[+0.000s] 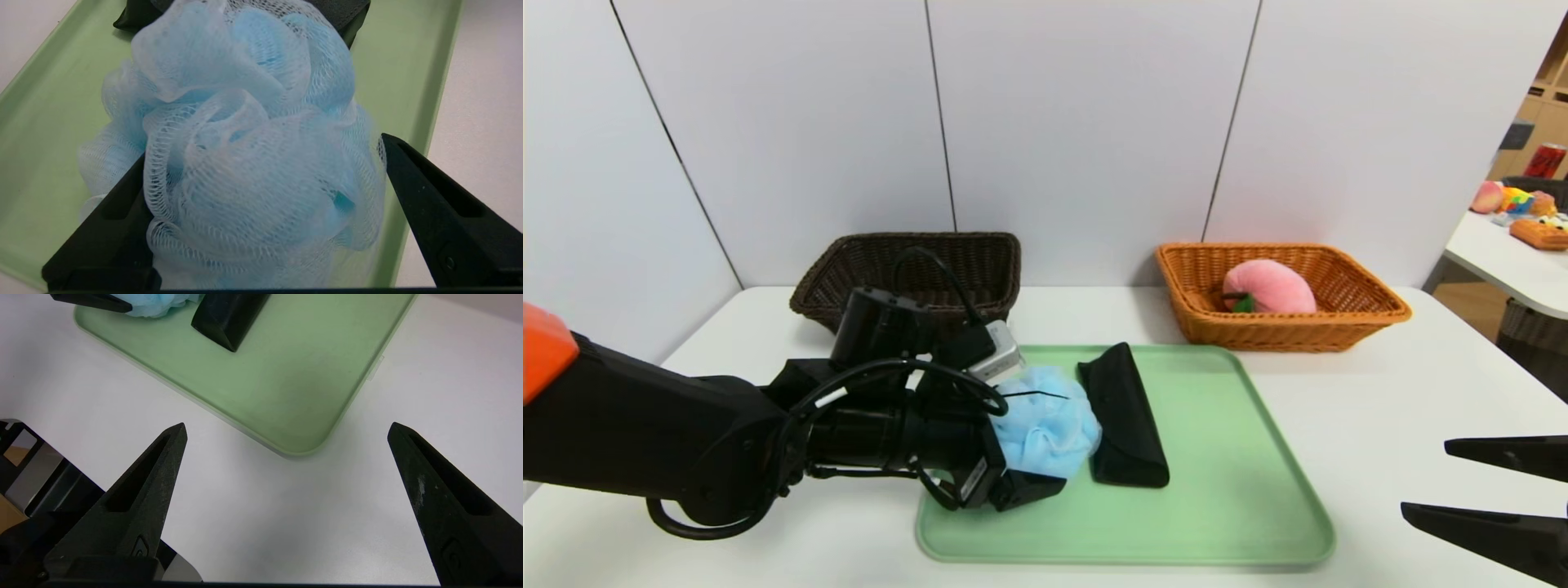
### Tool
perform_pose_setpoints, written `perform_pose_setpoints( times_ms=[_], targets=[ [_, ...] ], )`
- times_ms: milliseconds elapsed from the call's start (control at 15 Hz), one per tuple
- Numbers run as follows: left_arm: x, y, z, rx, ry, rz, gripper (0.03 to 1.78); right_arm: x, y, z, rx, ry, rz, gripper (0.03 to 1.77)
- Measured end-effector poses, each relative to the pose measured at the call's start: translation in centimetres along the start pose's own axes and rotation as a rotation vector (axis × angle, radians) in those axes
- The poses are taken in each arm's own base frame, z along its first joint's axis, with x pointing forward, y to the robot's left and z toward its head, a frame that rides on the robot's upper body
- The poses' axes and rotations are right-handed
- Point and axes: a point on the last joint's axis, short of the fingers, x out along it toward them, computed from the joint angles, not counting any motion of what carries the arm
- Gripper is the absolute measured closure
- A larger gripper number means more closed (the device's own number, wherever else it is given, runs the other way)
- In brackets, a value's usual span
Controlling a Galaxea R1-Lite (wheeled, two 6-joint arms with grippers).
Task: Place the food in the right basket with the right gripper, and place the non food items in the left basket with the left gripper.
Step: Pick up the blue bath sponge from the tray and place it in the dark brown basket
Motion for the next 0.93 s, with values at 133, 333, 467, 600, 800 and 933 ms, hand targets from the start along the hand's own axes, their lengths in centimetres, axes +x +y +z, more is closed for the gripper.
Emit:
perform_pose_setpoints(
  times_ms=[133,333,467,600,800,933],
  targets=[
    [0.33,0.11,-0.27,-0.009,0.008,-0.001,0.12,0.01,-0.01,0.01,0.0,0.0,0.0,0.1],
    [0.55,0.24,-0.33,0.0,0.003,0.003,0.43,0.0,-0.01,0.08,-0.002,-0.004,0.0,0.1],
    [0.6,0.24,-0.35,0.002,0.002,0.003,0.71,-0.01,0.0,0.08,-0.002,-0.004,0.0,0.1],
    [0.59,0.22,-0.36,0.002,0.002,0.002,0.91,-0.03,0.0,0.08,-0.002,-0.005,0.0,0.1],
    [0.42,0.21,-0.08,0.009,-0.012,0.008,1.23,-0.05,0.01,0.08,-0.002,-0.004,0.0,0.1],
    [0.03,0.25,0.48,0.01,-0.029,0.027,1.24,-0.03,0.0,0.06,-0.001,-0.004,0.0,0.1]
  ],
)
